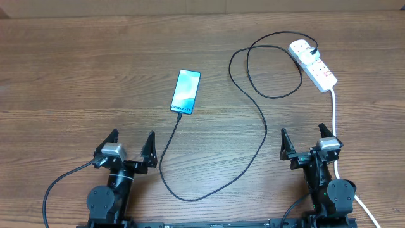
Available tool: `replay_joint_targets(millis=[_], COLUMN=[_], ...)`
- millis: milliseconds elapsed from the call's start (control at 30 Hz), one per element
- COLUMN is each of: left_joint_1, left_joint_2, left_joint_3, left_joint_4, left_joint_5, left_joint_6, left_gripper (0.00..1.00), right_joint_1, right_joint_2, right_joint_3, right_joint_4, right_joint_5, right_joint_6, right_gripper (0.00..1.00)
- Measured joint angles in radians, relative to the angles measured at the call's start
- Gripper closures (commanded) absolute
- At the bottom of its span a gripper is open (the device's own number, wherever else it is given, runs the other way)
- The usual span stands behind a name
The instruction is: Plug charger to phone and switch on socket
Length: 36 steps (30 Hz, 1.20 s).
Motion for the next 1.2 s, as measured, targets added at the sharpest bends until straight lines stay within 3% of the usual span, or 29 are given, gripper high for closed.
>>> replay_joint_targets(millis=[400, 800, 1200], left_joint_1=[0.003, 0.014, 0.014], left_joint_2=[-0.008, -0.008, -0.009], left_joint_3=[-0.003, -0.006, -0.006], left_joint_4=[-0.060, -0.080, -0.080], left_joint_5=[-0.113, -0.115, -0.116], left_joint_6=[0.024, 0.177, 0.208], left_gripper=[0.01, 0.00, 0.00], right_joint_1=[0.000, 0.000, 0.000], right_joint_2=[0.000, 0.000, 0.000], right_joint_3=[0.000, 0.000, 0.000], right_joint_4=[0.000, 0.000, 0.000], right_joint_5=[0.000, 0.000, 0.000], right_joint_6=[0.000, 0.000, 0.000], right_gripper=[0.00, 0.00, 0.00])
